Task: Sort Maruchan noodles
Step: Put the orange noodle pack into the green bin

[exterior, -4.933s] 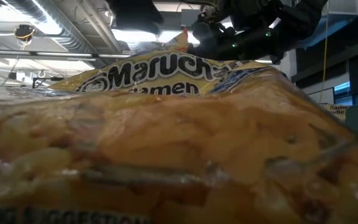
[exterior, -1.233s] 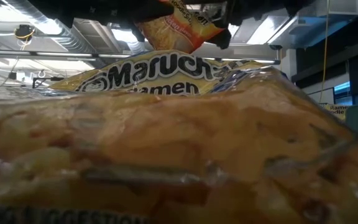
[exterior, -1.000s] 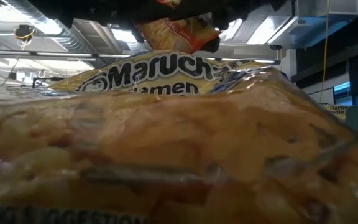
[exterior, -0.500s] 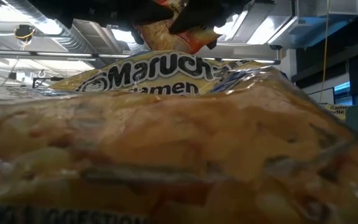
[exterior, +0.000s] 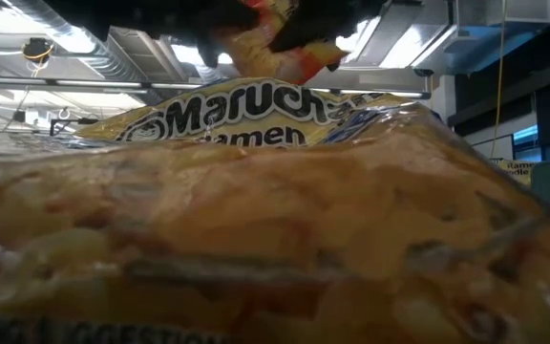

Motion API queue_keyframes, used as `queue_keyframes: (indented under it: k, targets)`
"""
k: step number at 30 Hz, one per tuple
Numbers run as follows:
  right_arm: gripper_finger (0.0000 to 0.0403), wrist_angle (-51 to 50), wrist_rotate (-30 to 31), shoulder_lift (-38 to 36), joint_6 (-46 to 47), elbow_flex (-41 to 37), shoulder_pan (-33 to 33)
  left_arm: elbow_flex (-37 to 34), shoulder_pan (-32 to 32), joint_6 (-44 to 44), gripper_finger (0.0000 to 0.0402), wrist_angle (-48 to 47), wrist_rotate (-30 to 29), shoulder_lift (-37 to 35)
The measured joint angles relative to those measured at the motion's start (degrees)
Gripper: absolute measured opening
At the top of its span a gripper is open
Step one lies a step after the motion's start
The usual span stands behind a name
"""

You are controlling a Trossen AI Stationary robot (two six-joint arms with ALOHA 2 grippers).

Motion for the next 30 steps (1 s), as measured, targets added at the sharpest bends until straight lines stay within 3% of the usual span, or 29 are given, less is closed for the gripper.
queue_keyframes:
  k: [8, 24, 30]
  targets:
    - [0.0088, -16.9, 0.3, -8.7, 3.4, 0.1, 0.0, 0.0, -0.1, 0.6, 0.0193, -11.6, 1.5, -7.0]
    - [0.0090, -63.1, 3.3, -20.2, 17.8, 0.1, 0.0, 0.0, 0.0, 0.8, 0.0194, -12.6, 1.0, -7.2]
    - [0.0091, -68.7, 3.7, -20.2, 15.0, -1.4, 0.0, 0.0, 0.0, 0.8, 0.0194, -12.6, 0.9, -7.2]
